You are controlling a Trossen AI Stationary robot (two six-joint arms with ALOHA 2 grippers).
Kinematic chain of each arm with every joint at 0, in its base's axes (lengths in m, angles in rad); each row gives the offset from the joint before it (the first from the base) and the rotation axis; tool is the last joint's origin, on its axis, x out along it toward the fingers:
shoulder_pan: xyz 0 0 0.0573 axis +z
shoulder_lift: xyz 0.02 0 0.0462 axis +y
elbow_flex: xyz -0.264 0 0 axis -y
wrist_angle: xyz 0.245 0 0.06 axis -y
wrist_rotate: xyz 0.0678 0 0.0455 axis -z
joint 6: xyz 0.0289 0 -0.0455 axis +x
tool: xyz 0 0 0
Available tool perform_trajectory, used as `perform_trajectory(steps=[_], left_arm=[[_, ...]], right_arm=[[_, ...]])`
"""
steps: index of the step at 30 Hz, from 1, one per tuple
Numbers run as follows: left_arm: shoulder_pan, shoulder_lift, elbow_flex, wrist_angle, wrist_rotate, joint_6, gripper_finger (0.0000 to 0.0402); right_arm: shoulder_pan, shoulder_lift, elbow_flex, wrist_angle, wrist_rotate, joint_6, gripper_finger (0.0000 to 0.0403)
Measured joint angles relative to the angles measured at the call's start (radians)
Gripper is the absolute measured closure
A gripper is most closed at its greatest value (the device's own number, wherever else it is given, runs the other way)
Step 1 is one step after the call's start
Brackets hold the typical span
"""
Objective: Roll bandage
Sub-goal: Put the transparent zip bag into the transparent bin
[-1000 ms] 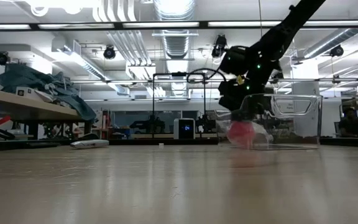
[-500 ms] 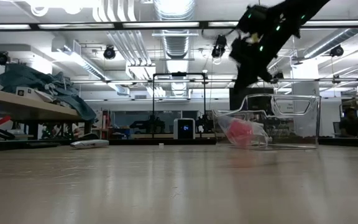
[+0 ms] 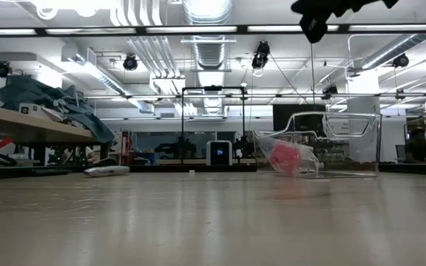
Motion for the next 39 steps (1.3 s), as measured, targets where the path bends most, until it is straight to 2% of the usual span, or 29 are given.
perform_trajectory(steps=[2, 4, 6, 9, 11, 12, 17, 19, 26, 28, 33, 39], left_arm=[[0.055, -0.037, 0.000, 0.005, 0.186, -0.021, 0.0310], [0.106, -0.071, 0.000, -0.008, 0.313, -0.045, 0.0313], [0.147, -0.102, -0.004, -0.011, 0.408, -0.054, 0.0317], [0.177, -0.148, -0.023, -0.015, 0.493, -0.060, 0.0322], [0.181, -0.179, -0.048, -0.019, 0.504, -0.066, 0.0325], [0.182, -0.195, -0.062, -0.024, 0.504, -0.072, 0.0325], [0.182, -0.287, -0.156, -0.025, 0.504, -0.155, 0.0321], [0.187, -0.329, -0.207, 0.006, 0.503, -0.196, 0.0317], [0.189, -0.462, -0.415, 0.254, 0.503, -0.219, 0.0302], [0.189, -0.488, -0.456, 0.281, 0.503, -0.220, 0.0299], [0.188, -0.525, -0.500, 0.289, 0.503, -0.244, 0.0290], [0.188, -0.519, -0.488, 0.288, 0.503, -0.215, 0.0282]], right_arm=[[0.035, -0.001, 0.000, 0.017, -0.001, -0.003, 0.0403], [0.063, 0.006, 0.000, 0.047, -0.001, 0.012, 0.0403], [0.085, 0.018, 0.000, 0.056, -0.001, 0.023, 0.0403], [0.102, 0.031, -0.002, 0.049, 0.000, 0.036, 0.0403], [0.107, 0.041, -0.001, 0.052, 0.009, 0.031, 0.0403], [0.107, 0.045, -0.001, 0.050, 0.046, 0.045, 0.0403], [0.105, 0.082, -0.001, 0.003, 0.484, 0.180, 0.0403], [0.100, 0.117, -0.001, -0.021, 0.585, 0.225, 0.0403], [0.036, 0.324, -0.001, -0.038, 0.621, 0.355, 0.0403], [0.007, 0.380, 0.000, -0.031, 0.636, 0.381, 0.0403], [-0.062, 0.495, 0.015, -0.029, 0.633, 0.417, 0.0403], [-0.077, 0.611, 0.069, -0.029, 0.630, 0.412, 0.0403]])
